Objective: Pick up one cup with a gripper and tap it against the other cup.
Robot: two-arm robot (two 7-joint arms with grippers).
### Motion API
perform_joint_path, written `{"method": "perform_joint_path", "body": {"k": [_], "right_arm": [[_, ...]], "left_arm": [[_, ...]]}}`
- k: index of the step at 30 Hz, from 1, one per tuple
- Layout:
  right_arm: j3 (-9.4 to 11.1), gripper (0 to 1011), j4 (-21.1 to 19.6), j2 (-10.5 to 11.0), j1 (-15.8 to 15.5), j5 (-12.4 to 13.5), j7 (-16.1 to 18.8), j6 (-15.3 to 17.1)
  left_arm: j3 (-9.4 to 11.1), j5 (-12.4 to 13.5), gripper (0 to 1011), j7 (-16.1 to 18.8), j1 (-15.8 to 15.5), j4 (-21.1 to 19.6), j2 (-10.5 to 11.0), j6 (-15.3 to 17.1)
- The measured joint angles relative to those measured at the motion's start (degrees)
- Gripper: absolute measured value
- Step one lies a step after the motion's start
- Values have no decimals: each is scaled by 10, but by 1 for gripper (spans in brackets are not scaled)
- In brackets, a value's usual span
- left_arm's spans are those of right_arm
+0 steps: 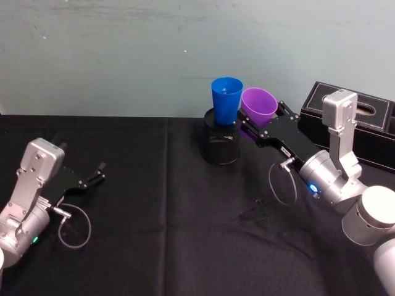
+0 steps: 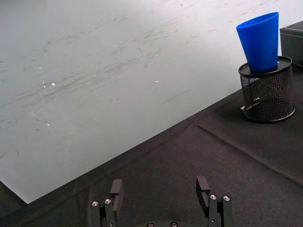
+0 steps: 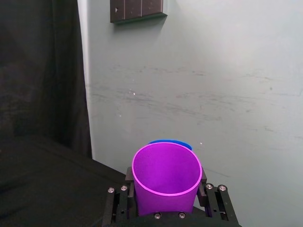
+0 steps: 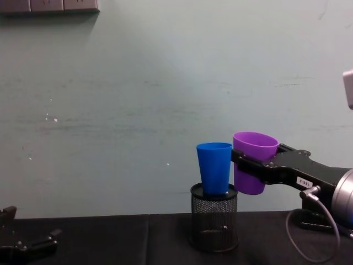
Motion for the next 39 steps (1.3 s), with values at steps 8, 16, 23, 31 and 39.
{"method": "perform_joint_path", "body": {"k": [8,16,23,31,39], "right_arm": [[0,731,-36,11,-19,11,0,17],[1,731,-75,26,-38,19,-4,38],[-1,731,-122,44,-64,28,-4,56],[0,731,-158,60,-86,37,-5,67],[4,731,-185,77,-111,49,-6,74]], "left_arm": [[0,0,1011,0,0,0,0,0],[0,0,1011,0,0,0,0,0],[0,0,1011,0,0,0,0,0],[0,0,1011,0,0,0,0,0],[0,0,1011,0,0,0,0,0]]}}
